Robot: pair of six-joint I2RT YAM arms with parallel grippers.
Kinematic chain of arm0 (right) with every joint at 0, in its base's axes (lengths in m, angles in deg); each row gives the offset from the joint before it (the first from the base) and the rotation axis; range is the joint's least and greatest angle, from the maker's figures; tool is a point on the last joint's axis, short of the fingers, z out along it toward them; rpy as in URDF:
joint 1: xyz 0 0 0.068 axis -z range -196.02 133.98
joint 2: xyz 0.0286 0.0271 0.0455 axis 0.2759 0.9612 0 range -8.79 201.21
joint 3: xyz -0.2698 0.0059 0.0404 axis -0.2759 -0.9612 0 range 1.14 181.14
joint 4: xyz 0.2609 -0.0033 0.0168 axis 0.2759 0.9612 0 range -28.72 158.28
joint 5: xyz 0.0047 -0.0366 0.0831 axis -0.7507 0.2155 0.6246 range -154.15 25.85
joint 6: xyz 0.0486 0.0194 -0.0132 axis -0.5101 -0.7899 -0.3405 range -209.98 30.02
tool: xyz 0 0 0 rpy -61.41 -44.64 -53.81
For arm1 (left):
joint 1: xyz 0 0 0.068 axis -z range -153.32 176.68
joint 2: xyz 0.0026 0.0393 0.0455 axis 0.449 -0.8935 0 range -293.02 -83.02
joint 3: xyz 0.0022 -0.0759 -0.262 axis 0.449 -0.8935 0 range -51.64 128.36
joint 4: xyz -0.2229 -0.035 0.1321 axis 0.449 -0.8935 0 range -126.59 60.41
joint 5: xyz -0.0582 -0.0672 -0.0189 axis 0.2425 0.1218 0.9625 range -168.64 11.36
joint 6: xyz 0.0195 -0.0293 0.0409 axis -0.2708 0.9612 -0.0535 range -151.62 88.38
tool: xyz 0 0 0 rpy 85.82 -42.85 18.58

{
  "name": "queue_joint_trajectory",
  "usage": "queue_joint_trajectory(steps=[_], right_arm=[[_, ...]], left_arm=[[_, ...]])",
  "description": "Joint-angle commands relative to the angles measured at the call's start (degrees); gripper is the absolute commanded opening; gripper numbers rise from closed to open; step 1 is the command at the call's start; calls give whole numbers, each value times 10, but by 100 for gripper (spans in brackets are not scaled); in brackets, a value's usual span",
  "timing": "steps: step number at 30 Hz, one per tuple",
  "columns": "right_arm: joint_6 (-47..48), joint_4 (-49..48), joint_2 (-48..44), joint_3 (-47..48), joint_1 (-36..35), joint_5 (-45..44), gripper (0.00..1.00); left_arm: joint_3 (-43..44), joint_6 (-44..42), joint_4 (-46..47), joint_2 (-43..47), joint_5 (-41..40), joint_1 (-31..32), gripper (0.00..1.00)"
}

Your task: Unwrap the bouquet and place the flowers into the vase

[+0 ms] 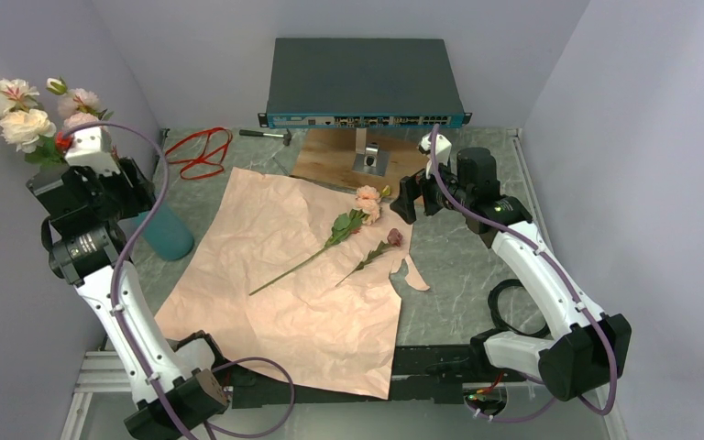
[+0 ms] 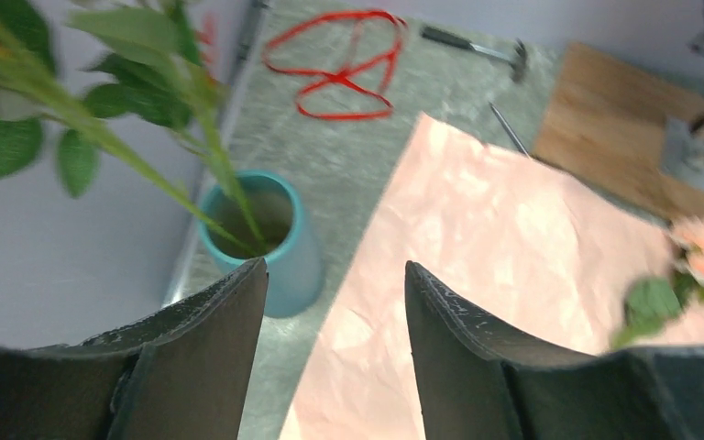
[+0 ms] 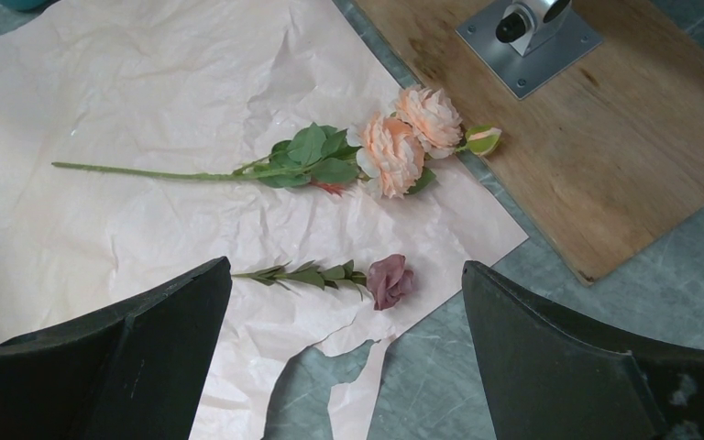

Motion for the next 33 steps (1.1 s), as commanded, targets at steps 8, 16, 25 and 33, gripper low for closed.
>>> queue_joint_trajectory(steps=[8, 16, 25, 33], right_arm=[[-2, -17, -19, -5, 1, 9, 100], [1, -18, -49, -34, 2, -6, 100], [11, -4, -93, -63, 3, -35, 100], [8, 5, -128, -76, 12, -58, 100]], left_arm=[[28, -205, -206, -66, 195, 68, 69], [33, -271, -237, -143, 57, 318, 67], [103, -257, -221, -320, -28, 550, 65], [262, -161, -282, -535, -73, 690, 66]])
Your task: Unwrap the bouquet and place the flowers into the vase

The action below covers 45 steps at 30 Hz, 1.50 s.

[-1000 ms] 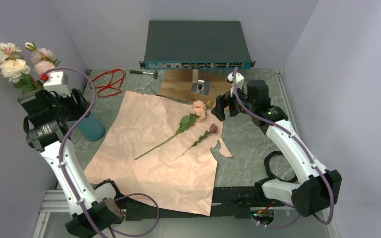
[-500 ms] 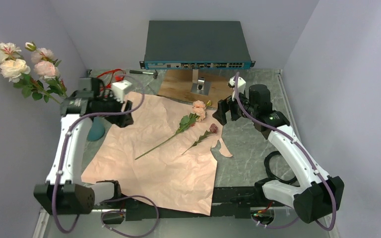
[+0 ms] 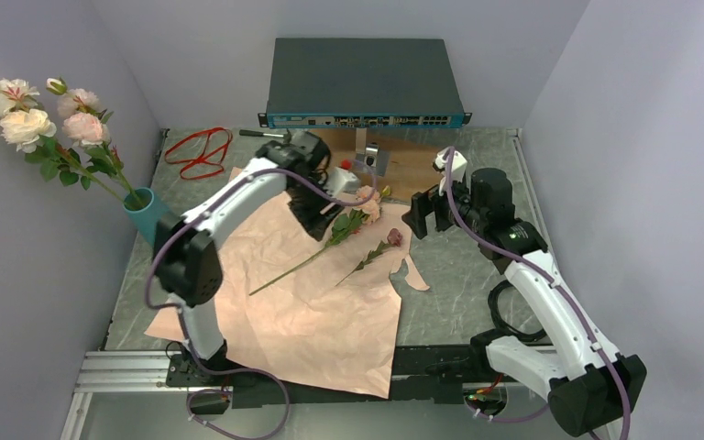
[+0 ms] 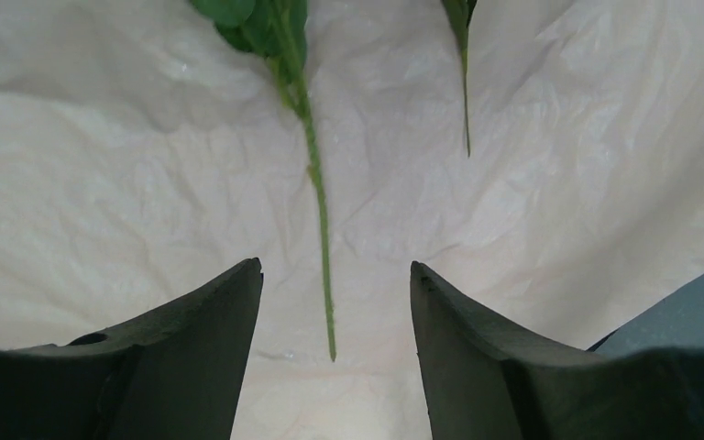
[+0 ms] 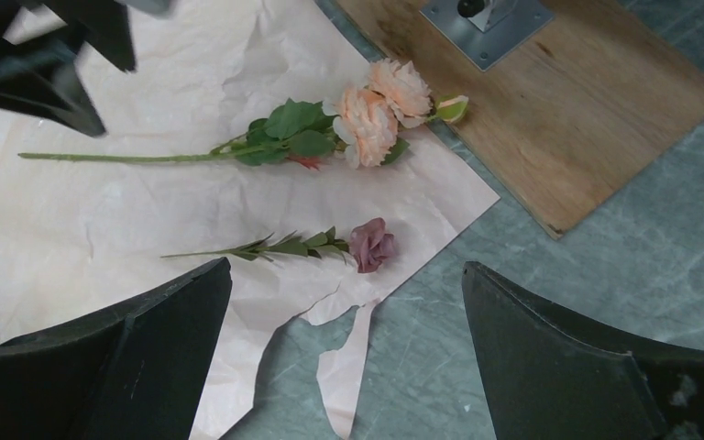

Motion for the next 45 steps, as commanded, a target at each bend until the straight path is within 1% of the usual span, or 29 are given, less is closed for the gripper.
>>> queue_joint_trajectory(steps=[1, 4, 6, 8, 10, 13, 19, 23, 25, 29, 30, 36, 39, 45], right_arm=[[2, -3, -28, -7, 8, -20, 100], [0, 0, -41, -12, 11, -23, 100], [0, 3, -47, -14, 12, -25, 100], [2, 5, -51, -16, 13, -26, 100], [4, 7, -54, -16, 15, -30, 100], [5, 8, -57, -17, 18, -32, 100], [1, 3, -56, -19, 22, -30, 100], [-1, 1, -55, -21, 24, -27, 100], [0, 2, -54, -20, 24, -27, 100], [1, 4, -53, -19, 25, -27, 100], [1, 3, -53, -19, 25, -26, 100], [-2, 1, -50, -13, 25, -25, 100], [-4, -1, -48, -11, 26, -25, 100], [-10, -6, -45, -7, 26, -19, 100]], left_arm=[[77, 53, -33, -79, -45, 57, 66], [119, 76, -20, -139, -78, 81, 62], [157, 89, -28, -179, -97, 86, 55], [199, 101, -41, -217, -107, 87, 51], [233, 108, -51, -249, -110, 89, 49], [261, 106, -57, -289, -113, 94, 48], [277, 112, -57, -345, -125, 95, 45], [269, 117, -37, -364, -143, 95, 40], [265, 118, -31, -371, -150, 96, 35], [266, 122, -36, -371, -154, 96, 24], [267, 125, -40, -368, -156, 96, 19], [247, 120, -56, -309, -146, 96, 1], [221, 102, -66, -266, -130, 95, 0], [157, 59, -46, -164, -105, 95, 0]])
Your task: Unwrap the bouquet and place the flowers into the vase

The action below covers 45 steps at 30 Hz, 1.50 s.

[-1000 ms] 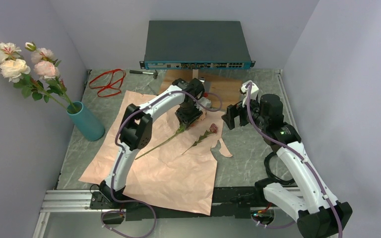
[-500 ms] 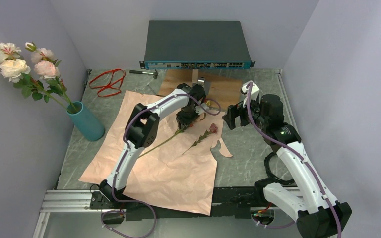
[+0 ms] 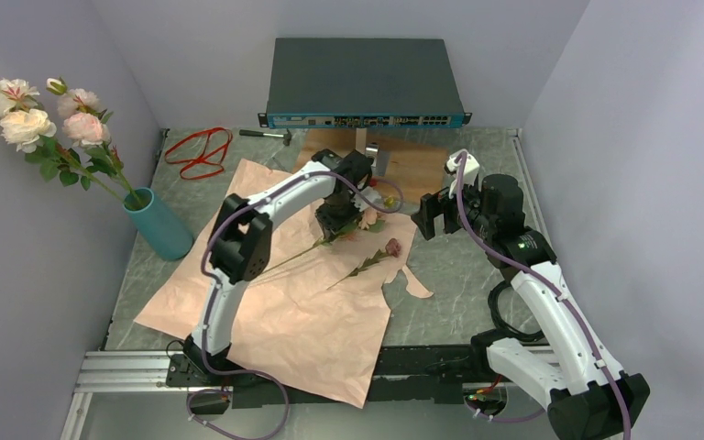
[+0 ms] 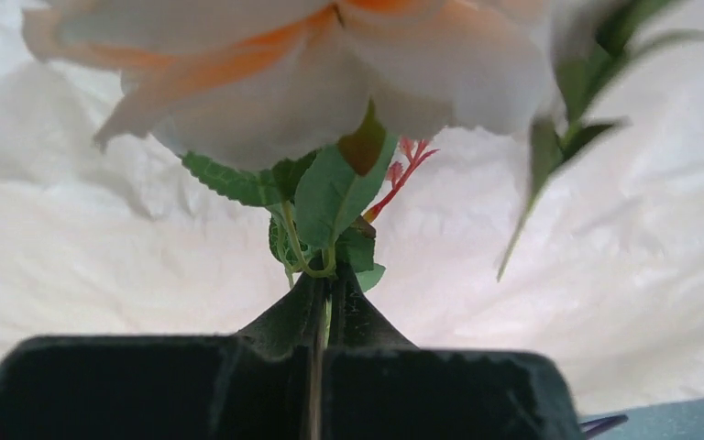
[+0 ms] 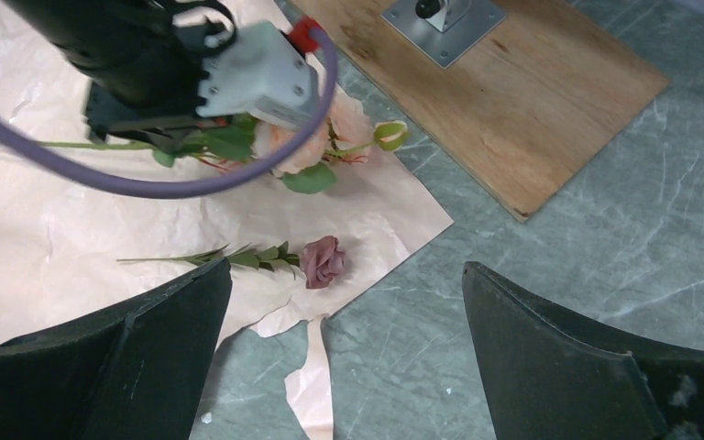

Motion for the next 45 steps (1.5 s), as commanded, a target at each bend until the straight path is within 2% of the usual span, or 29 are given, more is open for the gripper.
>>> queue_joint_trajectory(steps=[1, 11, 15, 18, 21, 26, 32, 35, 42, 45], right_arm=[[-8, -12, 4, 14, 3, 6, 100], [-23, -17, 19, 40, 2, 2, 100], [-35, -25, 27, 48, 2, 8, 100], [-43, -34, 32, 48, 3, 18, 100], [-54, -37, 39, 52, 3, 28, 100], [-60, -46, 53, 58, 2, 57, 99], [-55, -49, 66, 68, 1, 71, 99], [-49, -46, 75, 75, 1, 77, 99], [-30, -47, 111, 97, -1, 110, 98], [-26, -43, 130, 114, -3, 120, 98]], left_arm=[[-21, -54, -4, 110, 39, 2, 0], [-80, -156, -13, 290, 128, -2, 0], [-137, -134, 62, 395, 133, -24, 0], [-170, -107, 126, 465, 137, -63, 0], [-128, -80, 121, 481, 162, -127, 0], [-68, -70, 146, 505, 146, -203, 0], [10, 6, 183, 514, 133, -349, 0], [27, 50, 210, 527, 119, -438, 0], [43, 201, 266, 554, 151, -658, 0], [33, 236, 287, 573, 157, -690, 0]])
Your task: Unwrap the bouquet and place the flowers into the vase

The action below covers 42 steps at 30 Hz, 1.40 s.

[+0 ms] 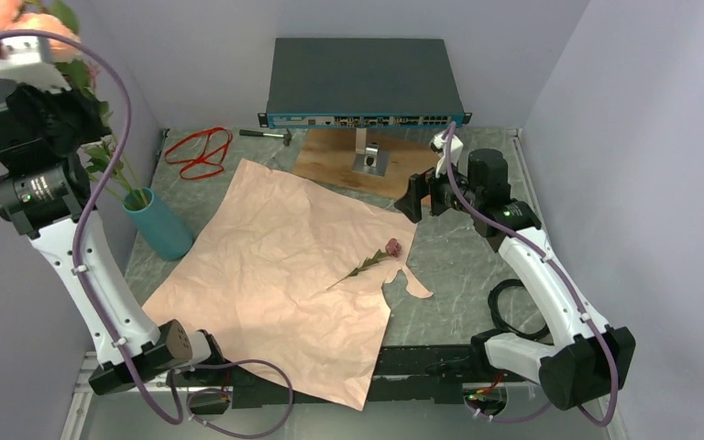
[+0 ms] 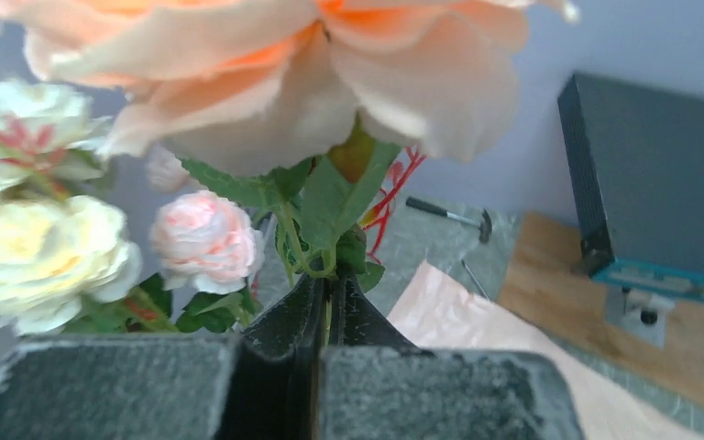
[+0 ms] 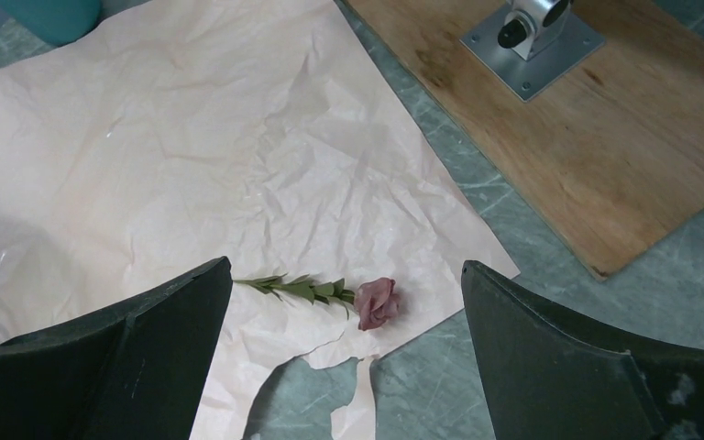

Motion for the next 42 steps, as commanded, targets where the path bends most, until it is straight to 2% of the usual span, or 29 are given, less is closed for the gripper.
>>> queue_joint_trajectory(steps=[1, 9, 15, 27, 32, 42], right_arm=[[15, -22, 21, 46, -4, 31, 98], [31, 2, 44, 69, -4, 53, 98], [39, 25, 75, 121, -5, 48, 98], [12, 18, 94, 128, -12, 38, 98], [20, 27, 93, 129, -12, 33, 98], [41, 50, 94, 131, -12, 16, 99]], left_arm=[[6, 94, 73, 47, 20, -40, 0], [-18, 67, 125, 56, -93, -40, 0], [-55, 52, 140, 59, -138, -41, 0], [-126, 44, 141, 23, -109, -40, 0], [-187, 17, 166, 22, -51, -37, 0], [-296, -37, 165, 22, -125, -10, 0]])
